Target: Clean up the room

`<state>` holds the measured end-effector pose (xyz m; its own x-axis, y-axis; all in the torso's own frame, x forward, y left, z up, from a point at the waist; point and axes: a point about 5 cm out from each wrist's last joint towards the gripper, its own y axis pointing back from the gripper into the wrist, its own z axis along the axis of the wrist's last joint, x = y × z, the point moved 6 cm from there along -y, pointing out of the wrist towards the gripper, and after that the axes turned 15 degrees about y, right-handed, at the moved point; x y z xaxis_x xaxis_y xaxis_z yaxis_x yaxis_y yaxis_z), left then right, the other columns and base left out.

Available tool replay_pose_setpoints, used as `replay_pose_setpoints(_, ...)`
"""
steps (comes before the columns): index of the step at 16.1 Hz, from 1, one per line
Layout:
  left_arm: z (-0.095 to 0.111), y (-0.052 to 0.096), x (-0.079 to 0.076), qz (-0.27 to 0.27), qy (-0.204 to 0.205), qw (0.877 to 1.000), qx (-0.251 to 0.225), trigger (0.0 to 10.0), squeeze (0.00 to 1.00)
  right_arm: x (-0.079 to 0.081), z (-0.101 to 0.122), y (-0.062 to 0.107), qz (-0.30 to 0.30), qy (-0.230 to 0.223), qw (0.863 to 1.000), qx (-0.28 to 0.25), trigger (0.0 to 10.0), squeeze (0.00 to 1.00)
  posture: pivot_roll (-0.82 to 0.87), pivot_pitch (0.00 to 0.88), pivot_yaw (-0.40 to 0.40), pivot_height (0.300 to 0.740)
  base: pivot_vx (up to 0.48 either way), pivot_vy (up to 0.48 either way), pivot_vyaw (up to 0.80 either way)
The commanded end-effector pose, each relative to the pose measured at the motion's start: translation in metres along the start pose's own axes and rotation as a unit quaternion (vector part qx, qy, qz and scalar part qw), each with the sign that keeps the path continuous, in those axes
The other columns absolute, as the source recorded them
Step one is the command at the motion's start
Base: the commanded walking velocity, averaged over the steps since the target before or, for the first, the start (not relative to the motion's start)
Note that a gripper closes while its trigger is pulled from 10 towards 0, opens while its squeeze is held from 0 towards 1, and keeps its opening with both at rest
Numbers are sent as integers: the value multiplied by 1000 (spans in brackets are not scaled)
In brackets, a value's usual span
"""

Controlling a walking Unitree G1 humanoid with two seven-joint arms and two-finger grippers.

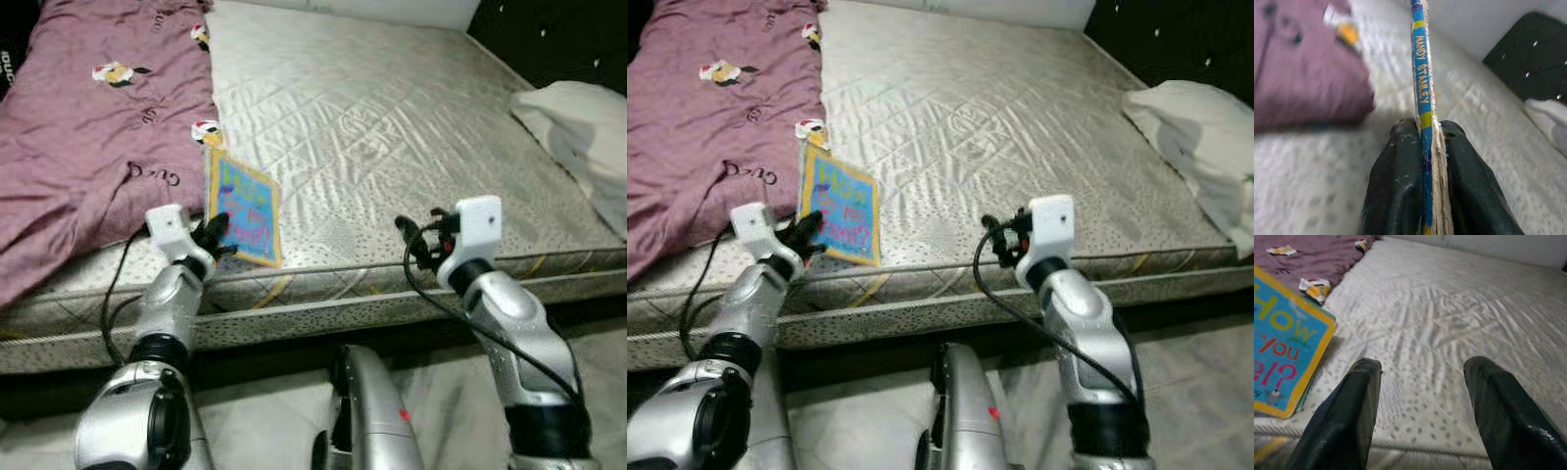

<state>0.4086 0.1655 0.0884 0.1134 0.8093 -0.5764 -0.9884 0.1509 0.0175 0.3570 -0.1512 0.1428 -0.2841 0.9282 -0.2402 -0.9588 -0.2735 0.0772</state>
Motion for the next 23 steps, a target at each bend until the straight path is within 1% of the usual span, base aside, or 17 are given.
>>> replay_pose_setpoints(1,21,-3,-21,-37,-39,997,-48,0,0,-14,4,-1,-18,-3,1000,-12,10000,0,39,0,-249,500,0,0,0)
replay_pose_setpoints(2,29,2,-31,-55,-54,994,-76,0,0,-15,11,-4,-12,-9,1000,-26,10000,0,44,0,-260,500,0,0,0)
replay_pose_setpoints(3,32,8,-35,-63,-65,992,-91,0,0,-14,13,-6,-10,-10,999,-30,10000,0,47,0,-264,510,0,0,0)
replay_pose_setpoints(5,37,25,-35,-65,-71,989,-111,0,0,-13,15,-8,-10,-14,999,-33,10000,0,49,0,-263,530,0,0,0)
replay_pose_setpoints(6,36,36,-37,-68,-92,987,-112,0,0,-12,13,-8,-13,-18,999,-35,10000,0,55,0,-258,545,0,0,0)
replay_pose_setpoints(9,26,53,-38,-59,-109,987,-98,0,0,-10,8,-7,-24,-22,999,-31,10000,0,48,0,-233,580,0,0,0)
replay_pose_setpoints(11,18,58,-39,-52,-113,989,-80,0,0,-18,7,-8,-46,-27,998,-31,10000,0,15,0,-209,605,0,0,0)
replay_pose_setpoints(12,15,61,-36,-44,-117,990,-68,0,0,-21,9,-8,-63,-29,997,-37,10000,0,-22,0,-169,620,0,0,0)
replay_pose_setpoints(13,15,62,-33,-41,-120,990,-64,0,0,-21,9,-7,-70,-31,996,-40,10000,0,-26,0,-161,630,0,0,0)
replay_pose_setpoints(14,15,63,-32,-41,-120,990,-59,2078,0,-23,9,-5,-84,-36,995,-42,10000,0,-36,0,-127,640,0,0,0)
replay_pose_setpoints(15,16,63,-29,-33,-138,989,-48,8902,0,-22,4,0,-102,-45,993,-40,10000,0,-40,0,-92,655,0,0,0)
replay_pose_setpoints(16,16,61,-27,-30,-149,988,-38,10000,0,-19,-1,4,-110,-52,992,-37,10000,0,-47,0,-59,665,0,0,0)
replay_pose_setpoints(18,20,62,-20,-16,-163,986,-32,10000,0,-12,-7,8,-119,-55,991,-34,10000,0,-57,0,-25,690,0,0,0)
replay_pose_setpoints(19,19,63,-19,-19,-154,988,-20,10000,0,-13,-10,10,-132,-61,989,-34,10000,0,-72,0,17,705,0,0,0)
replay_pose_setpoints(20,19,62,-17,-10,-156,988,-19,10000,0,-16,-11,11,-145,-62,987,-35,10000,0,-81,0,39,720,0,0,0)
replay_pose_setpoints(21,21,62,-14,-8,-165,986,-19,10000,0,-13,-11,10,-148,-63,986,-36,10000,0,-88,0,62,735,0,0,0)
replay_pose_setpoints(23,17,57,-18,-11,-162,987,-15,10000,0,-19,-7,8,-160,-60,984,-47,10000,0,-94,0,82,740,0,0,0)
